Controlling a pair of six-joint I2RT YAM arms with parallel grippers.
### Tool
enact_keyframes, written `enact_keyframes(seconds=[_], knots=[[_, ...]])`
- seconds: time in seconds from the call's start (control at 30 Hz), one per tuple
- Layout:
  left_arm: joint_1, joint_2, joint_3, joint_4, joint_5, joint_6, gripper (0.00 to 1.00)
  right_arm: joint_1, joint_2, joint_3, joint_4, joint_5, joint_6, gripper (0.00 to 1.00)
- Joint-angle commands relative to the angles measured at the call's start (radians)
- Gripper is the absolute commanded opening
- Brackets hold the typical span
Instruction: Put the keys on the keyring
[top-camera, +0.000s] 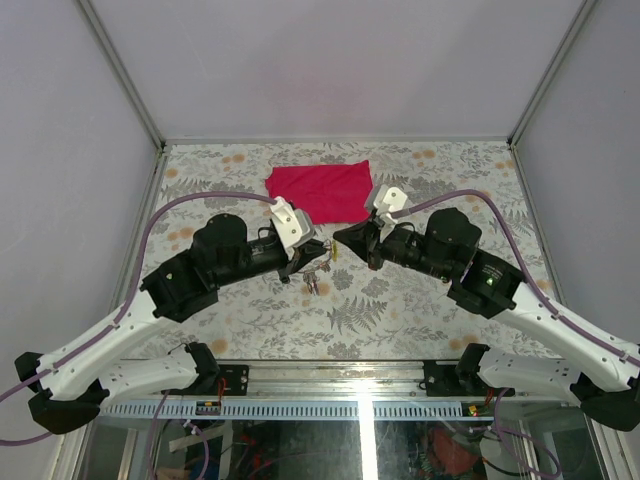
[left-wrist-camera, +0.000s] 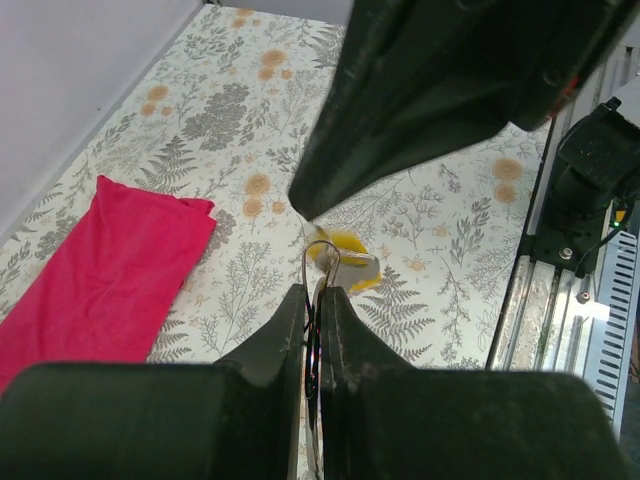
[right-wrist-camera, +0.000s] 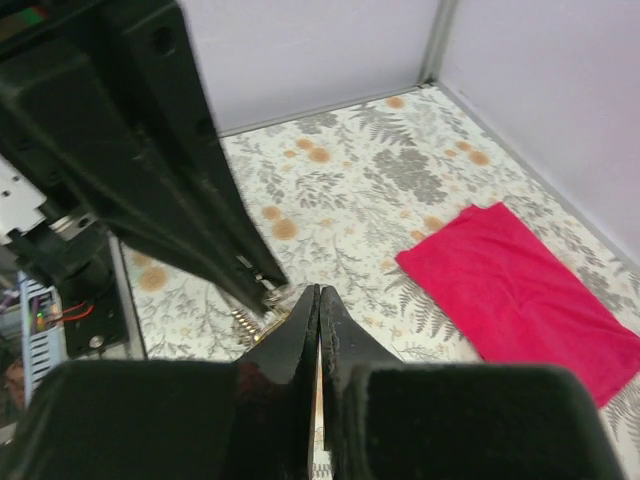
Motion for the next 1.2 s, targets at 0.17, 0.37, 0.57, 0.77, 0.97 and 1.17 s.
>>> enact_keyframes(seconds=[0.17, 0.37, 0.57, 0.77, 0.97, 1.17], knots=[[-0.001, 0.008, 0.043, 0.017, 0.048, 0.012, 0.0, -0.006, -0.038, -0.002, 0.074, 0.124, 0.011, 0.0], [-0.002, 0.01, 0.046, 0.013, 0.039, 0.014, 0.0, -0.006, -0.05, -0.018, 0.066, 0.151, 0.01, 0.0], [-0.001, 0.01, 0.047, 0.011, 0.012, 0.013, 0.0, -0.006, -0.103, -0.055, 0.043, 0.033, -0.028, 0.17], [-0.002, 0.014, 0.05, 0.011, 0.01, 0.013, 0.0, -0.006, -0.116, -0.08, 0.015, -0.094, -0.035, 0.41], [-0.002, 0.014, 0.051, 0.011, 0.01, 0.009, 0.0, -0.006, -0.077, -0.088, 0.034, -0.109, -0.024, 0.46], [-0.001, 0.014, 0.055, 0.01, 0.012, 0.009, 0.0, -0.006, -0.034, -0.081, 0.072, -0.126, -0.019, 0.44]])
